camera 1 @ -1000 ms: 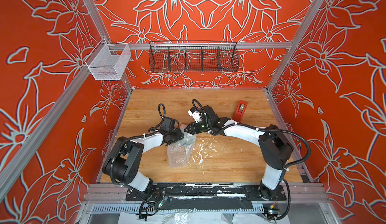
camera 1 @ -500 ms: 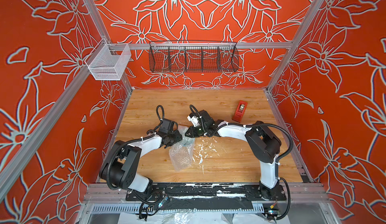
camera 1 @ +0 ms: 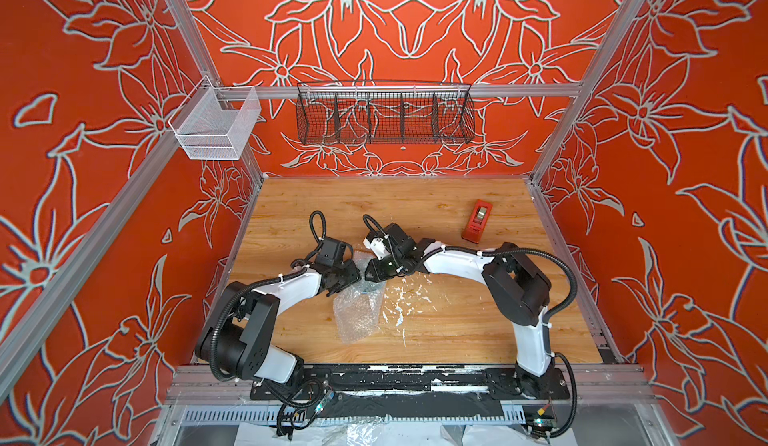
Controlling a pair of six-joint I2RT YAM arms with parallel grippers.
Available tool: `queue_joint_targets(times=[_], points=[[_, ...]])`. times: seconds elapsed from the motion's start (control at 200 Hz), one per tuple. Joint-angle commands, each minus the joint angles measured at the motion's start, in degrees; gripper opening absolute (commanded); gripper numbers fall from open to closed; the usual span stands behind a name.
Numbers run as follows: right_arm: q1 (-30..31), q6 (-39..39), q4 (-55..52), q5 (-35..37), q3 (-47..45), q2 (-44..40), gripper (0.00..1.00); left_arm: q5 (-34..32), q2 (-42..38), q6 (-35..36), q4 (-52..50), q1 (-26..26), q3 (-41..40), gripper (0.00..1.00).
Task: Wrap bowls in bubble wrap
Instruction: Wrap the bowl in bubble wrap.
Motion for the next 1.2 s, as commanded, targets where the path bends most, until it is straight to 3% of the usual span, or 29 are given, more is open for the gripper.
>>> queue_joint_targets(times=[0.0, 0.13, 0.551, 0.826, 1.041, 1.196], points=[[0.0, -3.7, -4.2, 2.7, -0.4, -4.0, 0.36, -3.5, -0.1, -1.9, -5.7, 0.7, -2.1, 0.47], [-0.1, -5.2, 0.0, 1.8, -3.4, -9.0, 0.46, -4.2, -1.0, -2.8, -5.5, 1.2, -3.3, 0.45], [2.3, -14.3, 4.5, -1.6, -19.4, -23.1, 0.51, -5.3, -2.3, -3.7, -7.8, 1.3, -3.3, 0.45], [15.6, -20.4, 5.4, 7.6, -29.0, -33.0, 0.57, -5.3, -2.9, -4.9, -8.9, 1.3, -3.3, 0.44], [26.1, -22.6, 4.8, 18.6, -26.4, -28.5, 0.59, -5.4, -4.0, -5.1, -9.9, 1.3, -3.3, 0.44], [29.8, -24.3, 5.0, 22.1, -23.0, -23.9, 0.59, -5.6, -4.8, -5.0, -10.6, 1.3, -3.5, 0.44]])
